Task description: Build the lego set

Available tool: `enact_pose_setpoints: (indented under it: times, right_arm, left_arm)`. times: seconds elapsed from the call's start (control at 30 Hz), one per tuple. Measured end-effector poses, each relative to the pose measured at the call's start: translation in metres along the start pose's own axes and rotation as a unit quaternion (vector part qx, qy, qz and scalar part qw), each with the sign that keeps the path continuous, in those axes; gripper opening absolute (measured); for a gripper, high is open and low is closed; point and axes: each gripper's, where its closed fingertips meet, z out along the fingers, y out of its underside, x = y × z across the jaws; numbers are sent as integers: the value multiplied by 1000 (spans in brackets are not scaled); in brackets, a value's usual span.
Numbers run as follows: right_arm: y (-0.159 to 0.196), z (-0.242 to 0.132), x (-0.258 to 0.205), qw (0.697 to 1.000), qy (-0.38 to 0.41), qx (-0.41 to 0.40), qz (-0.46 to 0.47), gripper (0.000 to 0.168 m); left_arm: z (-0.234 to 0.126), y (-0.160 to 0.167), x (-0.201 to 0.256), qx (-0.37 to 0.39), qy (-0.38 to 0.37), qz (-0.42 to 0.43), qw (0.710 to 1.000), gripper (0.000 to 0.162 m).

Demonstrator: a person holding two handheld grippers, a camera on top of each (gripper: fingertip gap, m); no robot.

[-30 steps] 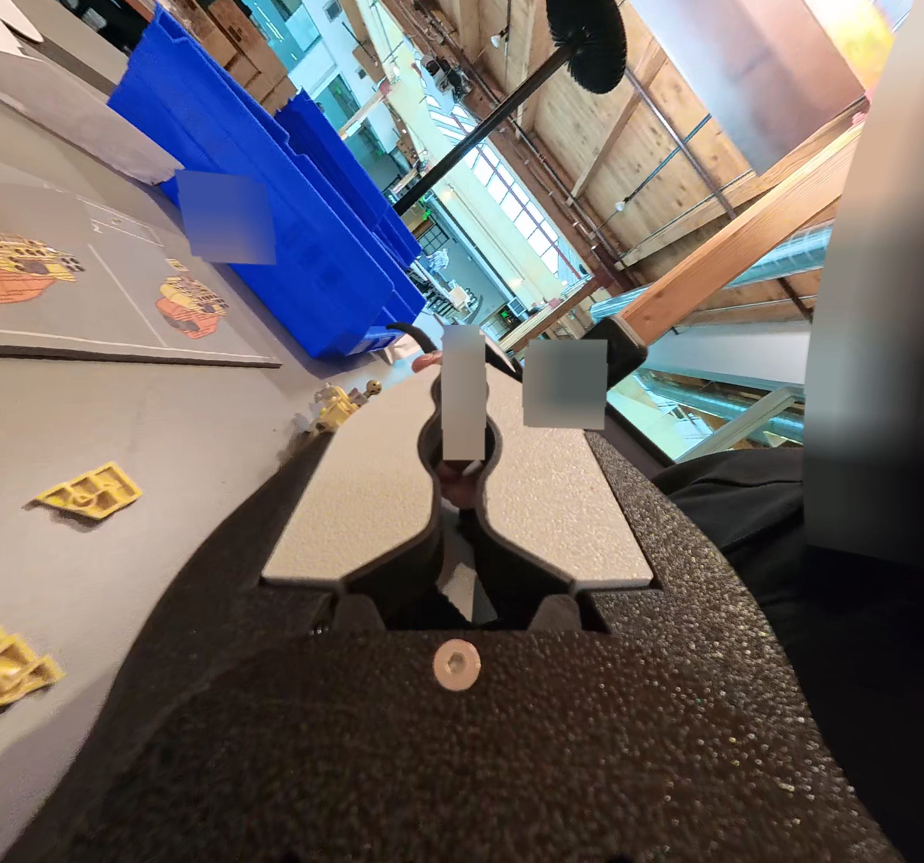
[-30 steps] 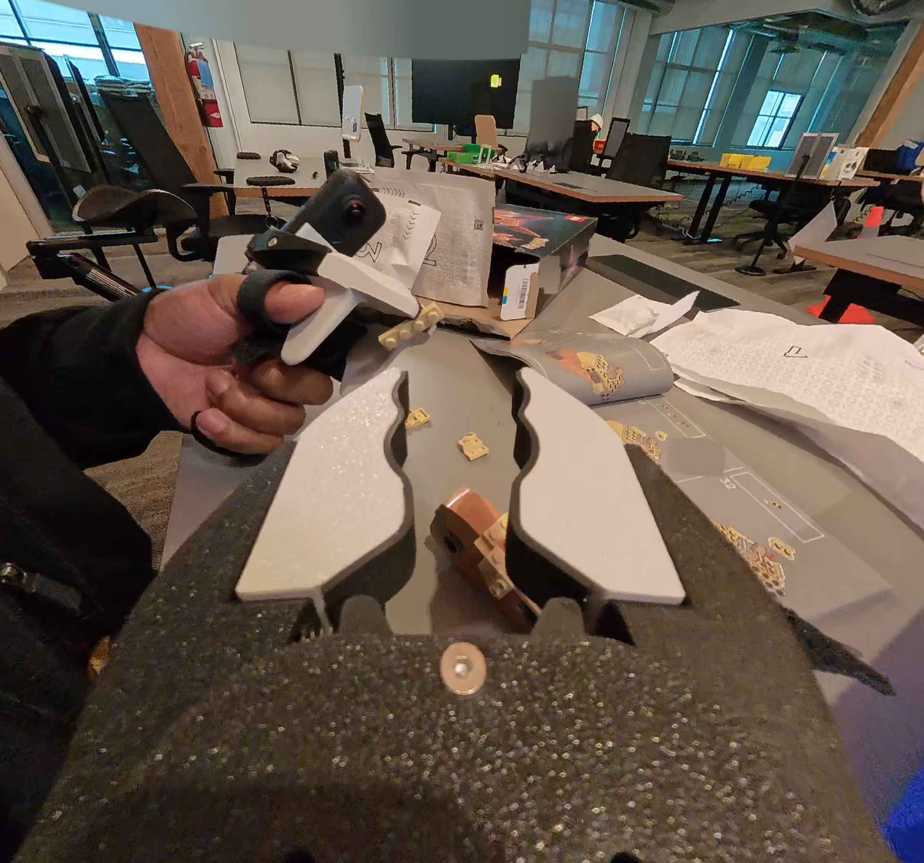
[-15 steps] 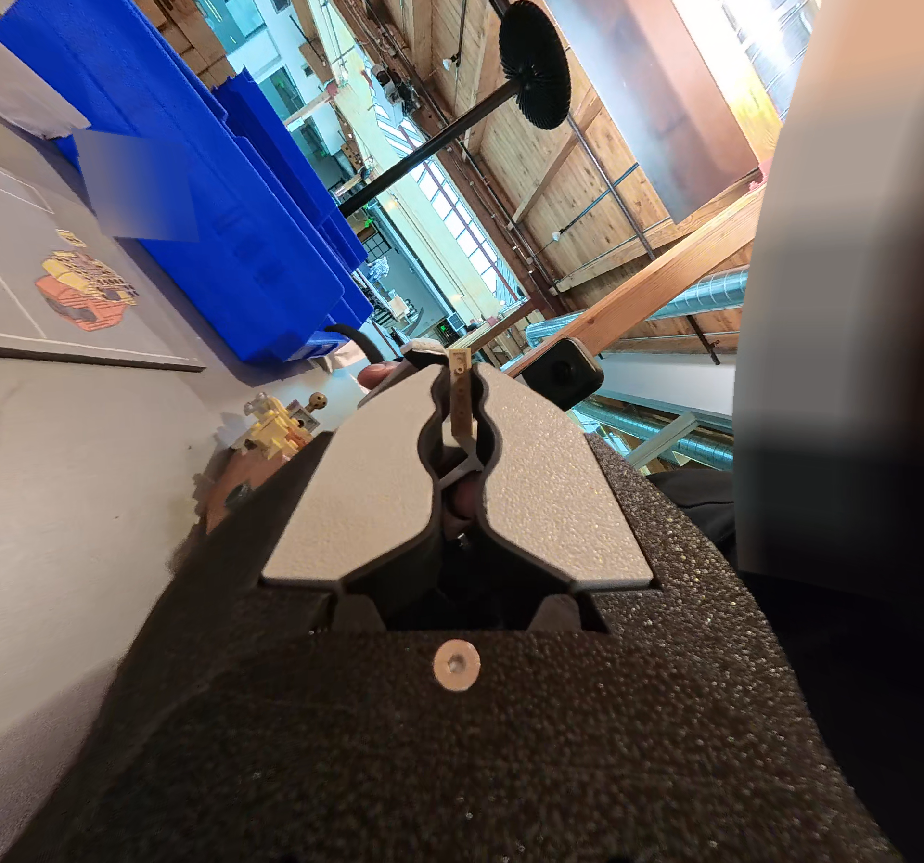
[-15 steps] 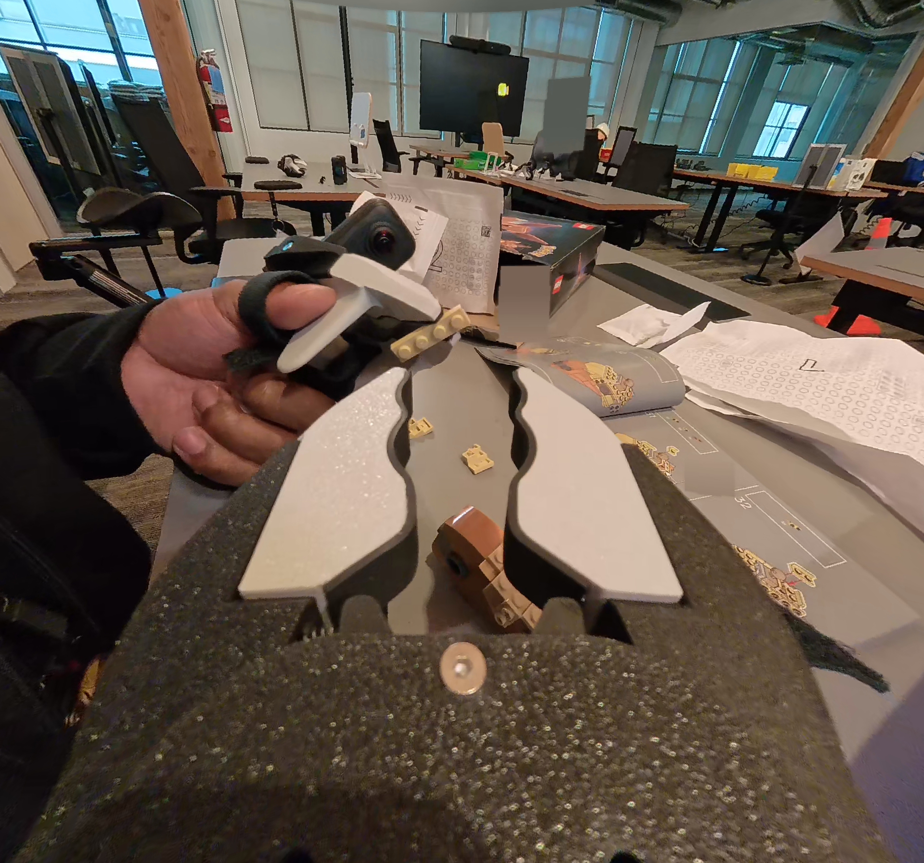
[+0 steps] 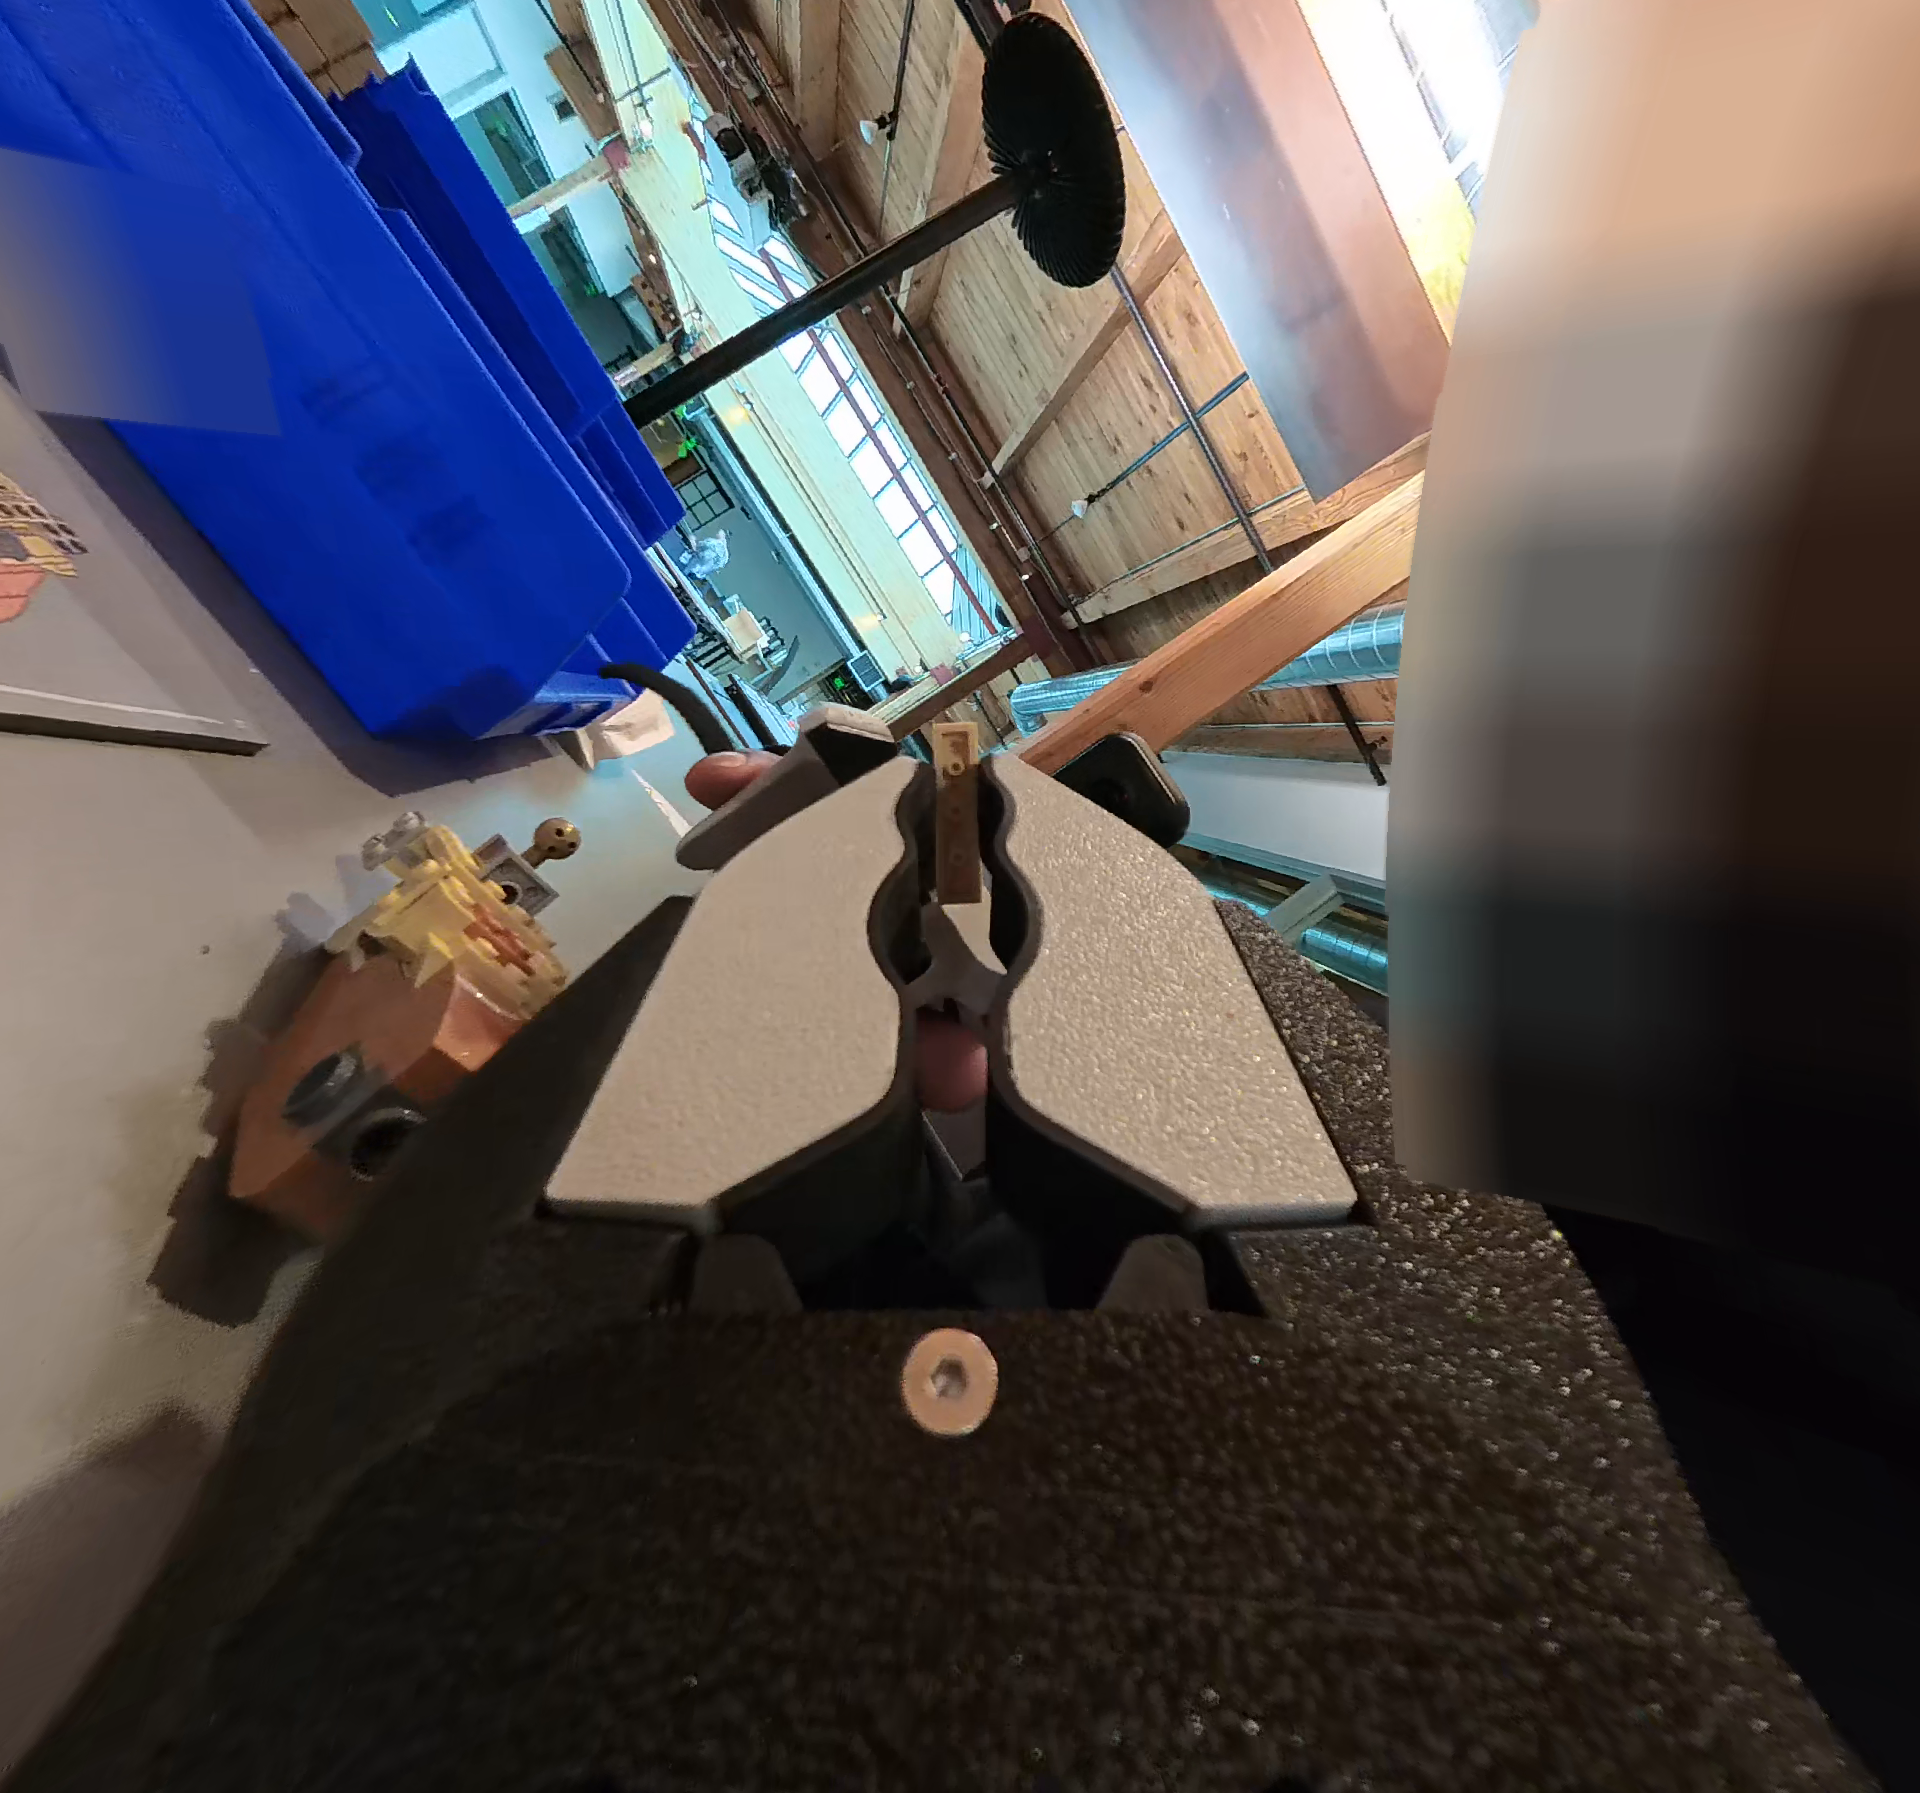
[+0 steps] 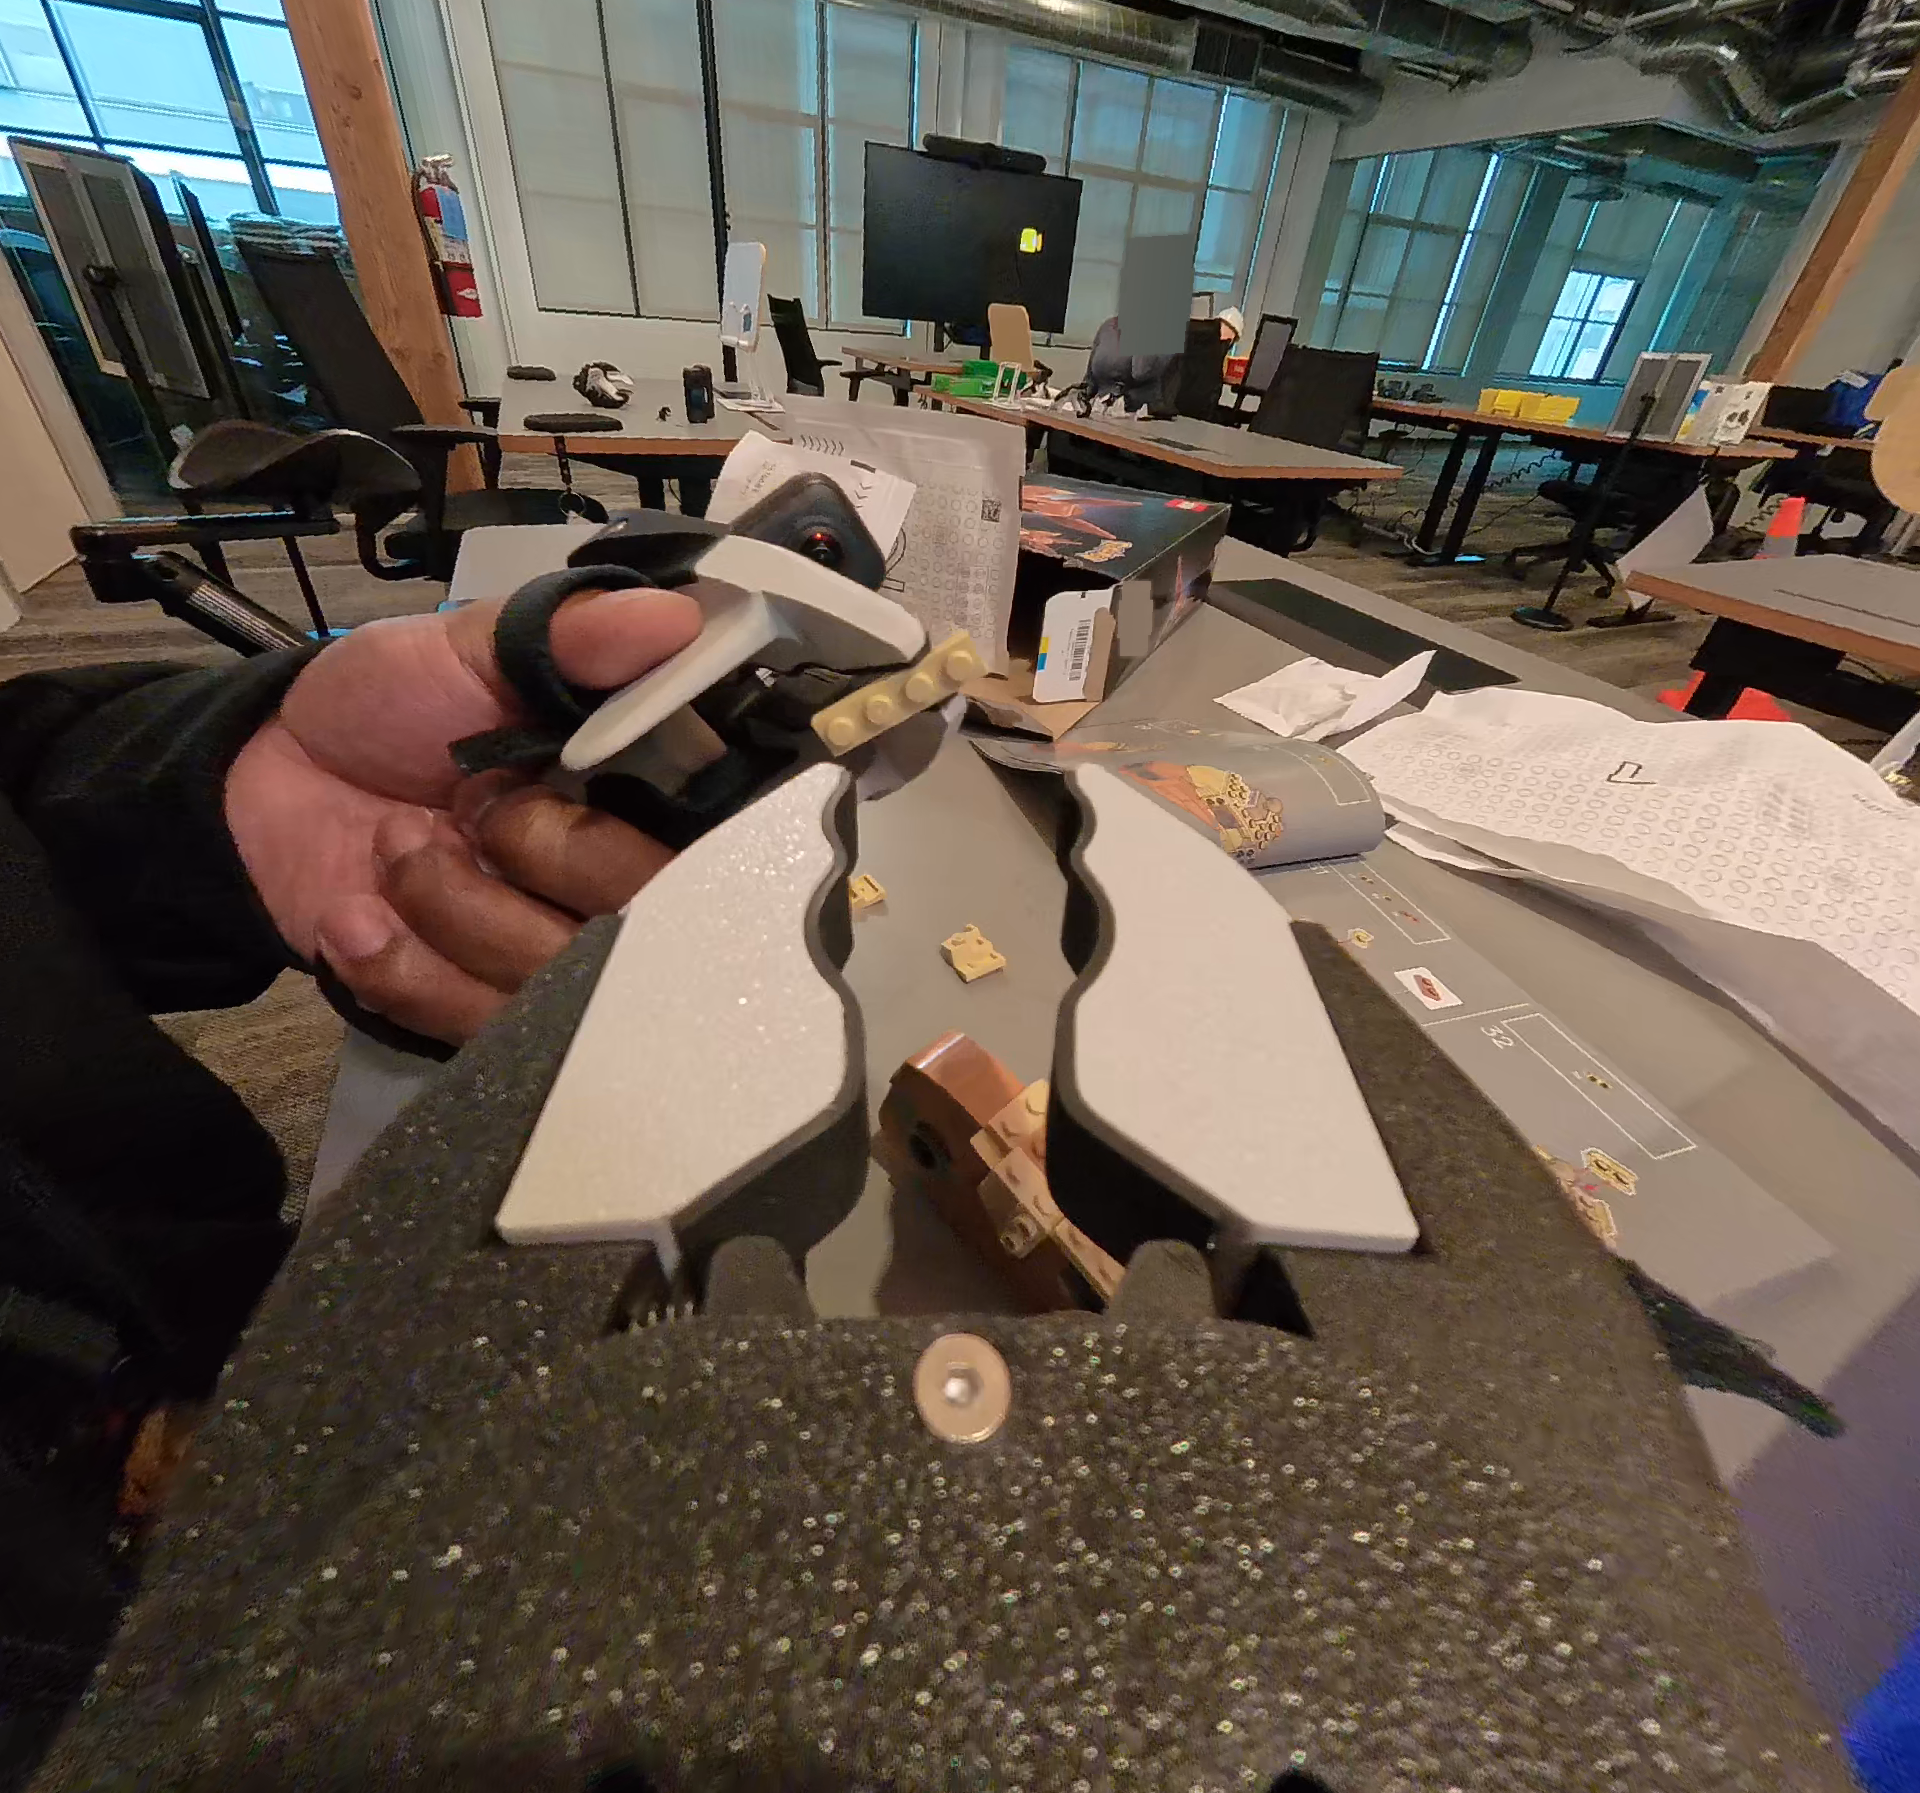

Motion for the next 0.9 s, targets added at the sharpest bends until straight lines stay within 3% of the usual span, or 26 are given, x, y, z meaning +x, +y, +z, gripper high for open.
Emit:
enact_pose_setpoints:
  times: [0.53,0.9]
  right_arm:
    - [-4,-7,-7,1000,-8,10,-25,36]
    - [-6,-11,-10,992,10,14,-128,36]
  left_arm:
    - [12,12,6,0,16,-35,999,7]
    - [10,18,1,0,14,-79,997,7]
